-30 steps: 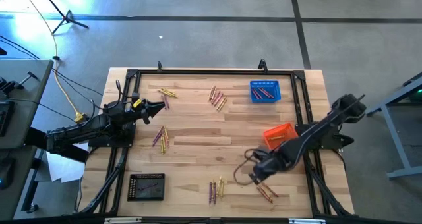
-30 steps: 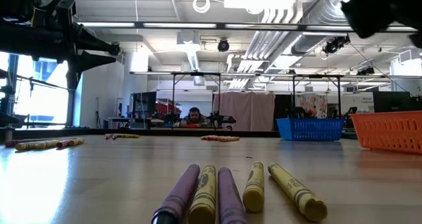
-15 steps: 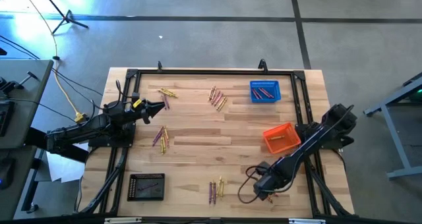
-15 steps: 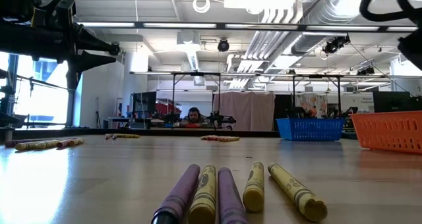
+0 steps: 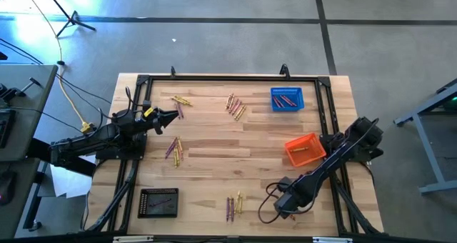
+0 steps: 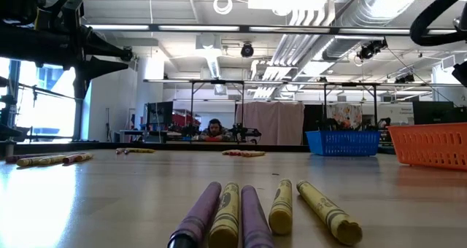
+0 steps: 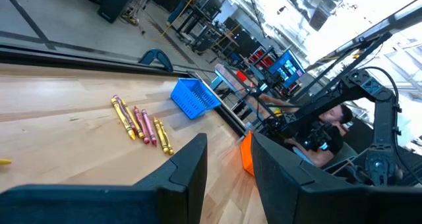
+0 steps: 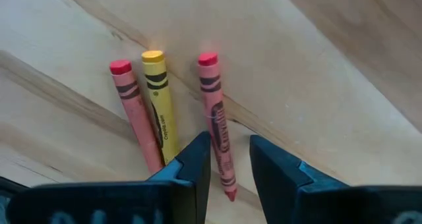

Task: Sort crayons
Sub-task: Put the red crayon into the blue basket

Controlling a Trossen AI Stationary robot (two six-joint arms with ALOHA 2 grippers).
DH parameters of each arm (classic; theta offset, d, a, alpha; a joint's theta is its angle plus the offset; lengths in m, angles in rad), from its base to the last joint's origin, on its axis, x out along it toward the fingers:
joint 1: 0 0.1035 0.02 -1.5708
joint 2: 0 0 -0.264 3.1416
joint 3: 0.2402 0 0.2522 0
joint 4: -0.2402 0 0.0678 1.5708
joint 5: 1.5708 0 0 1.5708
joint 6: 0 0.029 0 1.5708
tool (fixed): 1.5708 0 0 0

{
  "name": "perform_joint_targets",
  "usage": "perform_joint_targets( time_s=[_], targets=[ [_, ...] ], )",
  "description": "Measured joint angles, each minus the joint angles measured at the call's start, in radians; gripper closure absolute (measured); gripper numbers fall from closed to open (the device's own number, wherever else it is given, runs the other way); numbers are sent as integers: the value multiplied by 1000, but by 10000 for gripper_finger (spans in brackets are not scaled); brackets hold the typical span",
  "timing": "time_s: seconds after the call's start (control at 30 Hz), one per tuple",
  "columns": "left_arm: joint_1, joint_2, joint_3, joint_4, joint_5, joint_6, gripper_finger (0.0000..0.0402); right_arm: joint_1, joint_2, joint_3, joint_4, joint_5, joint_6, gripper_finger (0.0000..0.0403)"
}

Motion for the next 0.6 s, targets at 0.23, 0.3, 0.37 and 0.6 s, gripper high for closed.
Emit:
perform_joint_targets(
  time_s=[0.23,0.3,0.37,0.6],
  targets=[
    [0,0,0,0,0,0,296,0,0,2,-6,17,12,365],
    [0,0,0,0,0,0,296,-1,0,2,-9,17,14,388],
    [0,0,0,0,0,0,296,-1,0,2,-10,17,10,394],
    [0,0,0,0,0,0,296,-1,-25,-5,-30,1,2,384]
  ],
)
